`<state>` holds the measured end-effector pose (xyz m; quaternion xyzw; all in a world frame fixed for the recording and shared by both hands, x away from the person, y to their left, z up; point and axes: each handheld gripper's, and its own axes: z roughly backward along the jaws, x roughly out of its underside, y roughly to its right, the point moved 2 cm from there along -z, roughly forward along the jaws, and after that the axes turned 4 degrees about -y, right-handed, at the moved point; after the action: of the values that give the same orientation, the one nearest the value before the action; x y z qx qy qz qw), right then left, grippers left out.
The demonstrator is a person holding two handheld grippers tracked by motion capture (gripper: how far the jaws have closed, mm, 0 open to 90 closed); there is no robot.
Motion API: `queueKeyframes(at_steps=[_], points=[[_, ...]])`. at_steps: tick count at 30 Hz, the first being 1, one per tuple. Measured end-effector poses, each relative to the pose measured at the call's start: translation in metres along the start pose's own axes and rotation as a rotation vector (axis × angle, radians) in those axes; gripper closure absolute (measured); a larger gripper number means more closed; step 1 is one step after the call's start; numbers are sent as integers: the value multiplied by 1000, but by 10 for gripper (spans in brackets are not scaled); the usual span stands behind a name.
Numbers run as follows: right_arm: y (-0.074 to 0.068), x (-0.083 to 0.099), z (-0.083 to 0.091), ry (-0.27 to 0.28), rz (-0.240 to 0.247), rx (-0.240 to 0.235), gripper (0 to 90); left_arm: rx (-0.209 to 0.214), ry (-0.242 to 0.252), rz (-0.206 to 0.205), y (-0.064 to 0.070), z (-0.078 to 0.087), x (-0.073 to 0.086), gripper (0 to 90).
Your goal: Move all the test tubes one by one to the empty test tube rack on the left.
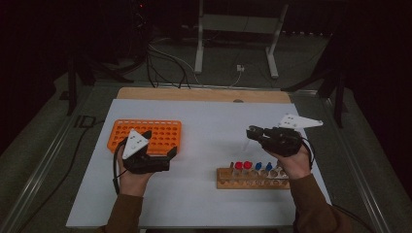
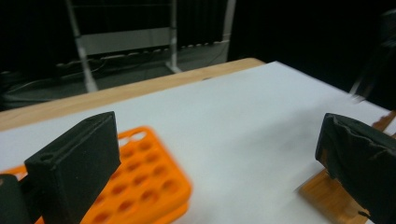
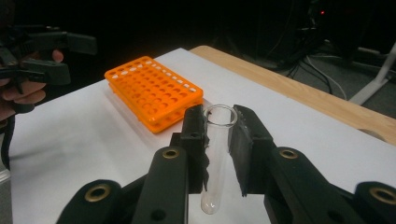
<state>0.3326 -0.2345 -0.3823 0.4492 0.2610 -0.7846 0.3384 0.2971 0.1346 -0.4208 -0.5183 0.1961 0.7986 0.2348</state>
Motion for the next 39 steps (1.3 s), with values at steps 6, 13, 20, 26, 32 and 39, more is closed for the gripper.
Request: queueKeyframes(at_steps=[6,13,20,26,32,39], points=[[-5,-7,-18,-15,4,-15,761,45,-7,-33,20,-21,-17,5],[-9,-9,-31,-23,-2,-20,761,89,-15,-57,40,-42,-26,9],[-18,-14,-39,-18,14,-28,761,142,-36,-72,59,-62,-30,68],[-27,-16,-46,-27,36,-37,760,164,-62,-84,73,-75,-31,166],[-33,-18,-51,-28,45,-51,761,221,-69,-93,78,-82,-30,428],[-39,-19,-56,-37,50,-73,761,250,-65,-114,83,-86,-28,641]])
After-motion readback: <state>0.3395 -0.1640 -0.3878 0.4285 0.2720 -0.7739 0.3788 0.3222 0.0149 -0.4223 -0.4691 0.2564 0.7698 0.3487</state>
